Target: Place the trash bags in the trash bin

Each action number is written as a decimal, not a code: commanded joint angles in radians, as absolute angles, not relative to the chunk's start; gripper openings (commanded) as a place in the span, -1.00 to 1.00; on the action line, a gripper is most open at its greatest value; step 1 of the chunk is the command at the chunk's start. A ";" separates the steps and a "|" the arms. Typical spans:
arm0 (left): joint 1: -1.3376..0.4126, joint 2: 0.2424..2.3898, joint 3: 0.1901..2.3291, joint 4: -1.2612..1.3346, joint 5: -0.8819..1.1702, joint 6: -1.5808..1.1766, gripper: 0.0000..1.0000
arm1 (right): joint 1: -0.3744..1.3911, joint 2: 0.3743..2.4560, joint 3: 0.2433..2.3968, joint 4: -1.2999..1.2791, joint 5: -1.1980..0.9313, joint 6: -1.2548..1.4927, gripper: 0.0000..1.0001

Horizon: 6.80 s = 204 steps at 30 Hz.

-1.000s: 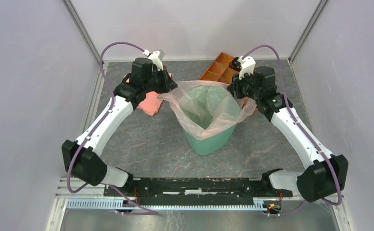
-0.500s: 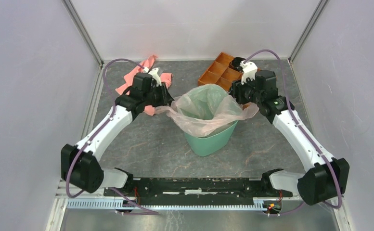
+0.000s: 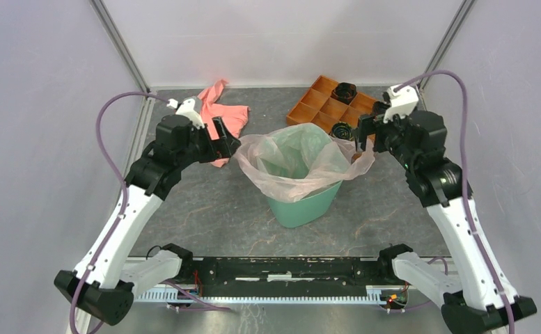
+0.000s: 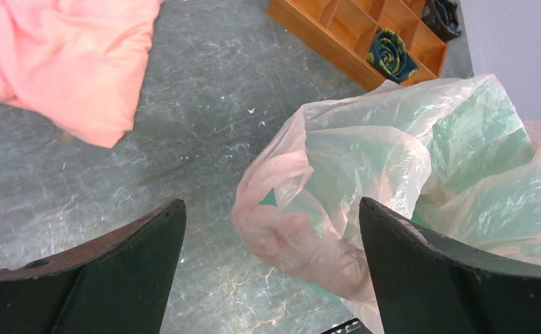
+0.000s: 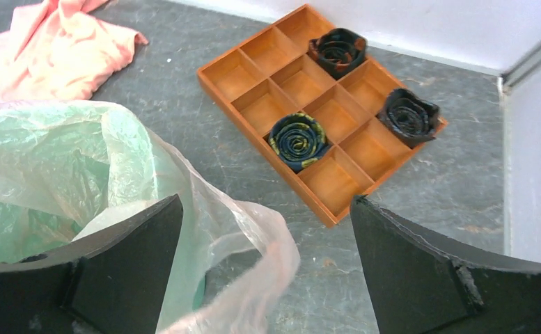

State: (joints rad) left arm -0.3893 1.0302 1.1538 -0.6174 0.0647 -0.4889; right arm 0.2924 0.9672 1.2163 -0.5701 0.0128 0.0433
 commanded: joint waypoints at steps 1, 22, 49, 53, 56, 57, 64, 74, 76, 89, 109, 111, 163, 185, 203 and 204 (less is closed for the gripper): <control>-0.385 0.962 1.152 -0.663 -0.008 -0.615 1.00 | 0.290 0.884 1.216 -0.610 0.130 0.115 0.96; -0.385 0.789 0.779 -0.432 0.388 -0.782 -0.33 | 0.290 0.636 0.838 -0.501 -0.116 0.298 0.23; -0.531 0.902 0.332 0.116 0.456 -0.989 -0.96 | 0.290 0.568 0.353 -0.159 -0.340 0.452 -0.84; -0.608 1.038 0.356 0.158 0.335 -0.954 -0.96 | 0.291 0.628 0.299 -0.069 -0.353 0.458 -0.79; -0.615 1.061 0.347 0.181 0.267 -0.935 -0.96 | 0.290 0.658 0.291 -0.106 -0.324 0.435 -0.66; -0.615 1.055 0.341 0.181 0.243 -0.930 -0.96 | 0.290 0.663 0.286 -0.119 -0.297 0.428 -0.61; -0.616 1.129 0.333 0.216 0.168 -0.913 -0.96 | 0.291 0.760 0.240 -0.025 -0.230 0.398 -0.35; -0.615 0.943 0.376 -0.110 -0.111 -0.858 -0.96 | 0.291 0.643 0.521 -0.433 0.058 0.377 0.22; -0.614 0.906 0.374 -0.126 -0.115 -0.857 -0.95 | 0.290 0.605 0.604 -0.509 0.135 0.331 0.37; -0.614 0.785 0.404 -0.209 -0.005 -0.837 -0.32 | 0.574 0.989 1.206 -0.555 -0.182 -0.029 0.42; -0.614 0.713 0.439 -0.173 0.164 -0.903 0.19 | 0.800 1.550 1.262 -0.762 -0.034 -0.127 -0.46; -0.616 0.715 0.439 -0.167 0.171 -0.905 0.20 | 0.800 1.577 1.257 -0.752 -0.051 -0.130 -0.46; -0.617 0.515 0.553 -0.388 0.250 -0.825 0.59 | 0.845 1.537 1.272 -0.697 -0.077 -0.023 0.31; -0.616 0.647 0.490 -0.122 0.085 -0.914 0.47 | 0.848 1.519 1.273 -0.618 -0.200 0.010 0.36; -0.617 0.895 0.460 -0.073 0.064 -0.821 0.33 | 0.849 1.382 1.446 -0.612 -0.102 0.082 0.54; -0.617 0.894 0.462 -0.077 0.064 -0.819 0.34 | 0.849 1.351 1.442 -0.606 -0.086 0.086 0.57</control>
